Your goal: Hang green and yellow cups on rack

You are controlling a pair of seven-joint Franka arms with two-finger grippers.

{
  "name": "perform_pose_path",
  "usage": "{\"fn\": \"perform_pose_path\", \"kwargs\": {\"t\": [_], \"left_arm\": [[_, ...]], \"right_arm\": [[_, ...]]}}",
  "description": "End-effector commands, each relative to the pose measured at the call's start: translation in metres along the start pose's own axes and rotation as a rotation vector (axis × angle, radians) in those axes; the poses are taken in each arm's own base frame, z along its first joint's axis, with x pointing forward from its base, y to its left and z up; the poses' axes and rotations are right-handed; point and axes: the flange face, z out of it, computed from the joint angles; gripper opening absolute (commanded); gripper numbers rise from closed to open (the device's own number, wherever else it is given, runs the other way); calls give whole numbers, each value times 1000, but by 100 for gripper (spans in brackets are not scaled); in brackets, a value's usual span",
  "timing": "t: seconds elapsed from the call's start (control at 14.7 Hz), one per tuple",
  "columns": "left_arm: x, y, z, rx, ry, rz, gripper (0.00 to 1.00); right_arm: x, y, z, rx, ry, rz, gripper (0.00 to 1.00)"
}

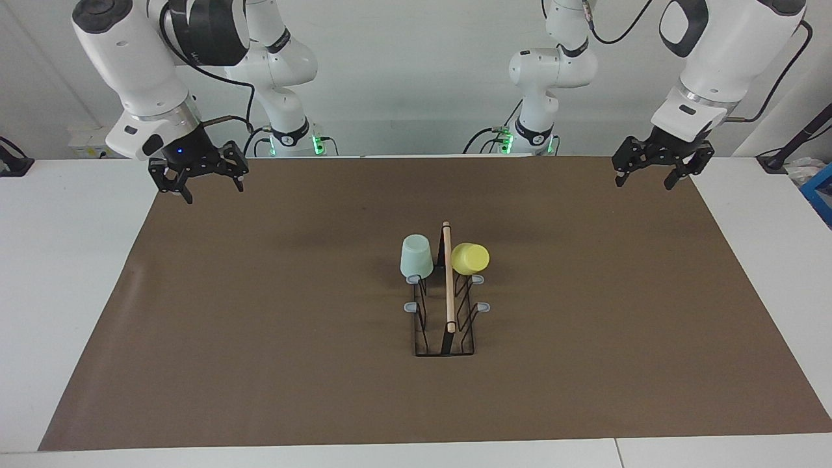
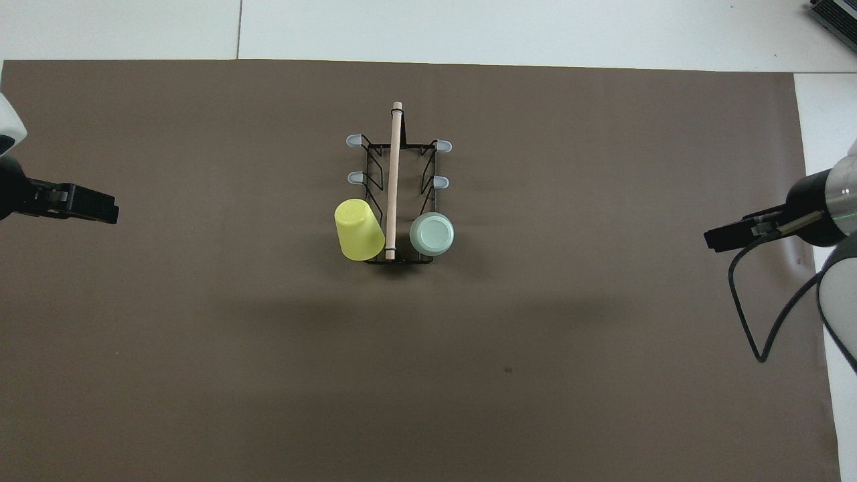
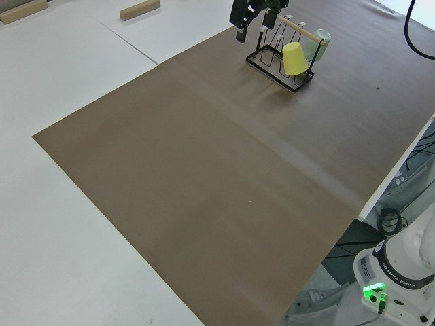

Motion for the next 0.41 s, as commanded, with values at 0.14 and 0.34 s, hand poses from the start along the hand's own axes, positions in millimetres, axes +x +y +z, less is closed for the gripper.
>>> {"fn": "perform_pose_path", "kwargs": {"t": [0.14, 0.34], "left_arm": [[-5, 3, -7, 4, -6, -2, 100], [-6, 2, -9, 3, -13, -5, 100]], "right_arm": [[-4, 2, 1, -23, 8, 18, 100], [-2, 2, -1, -26, 11, 18, 100]]}}
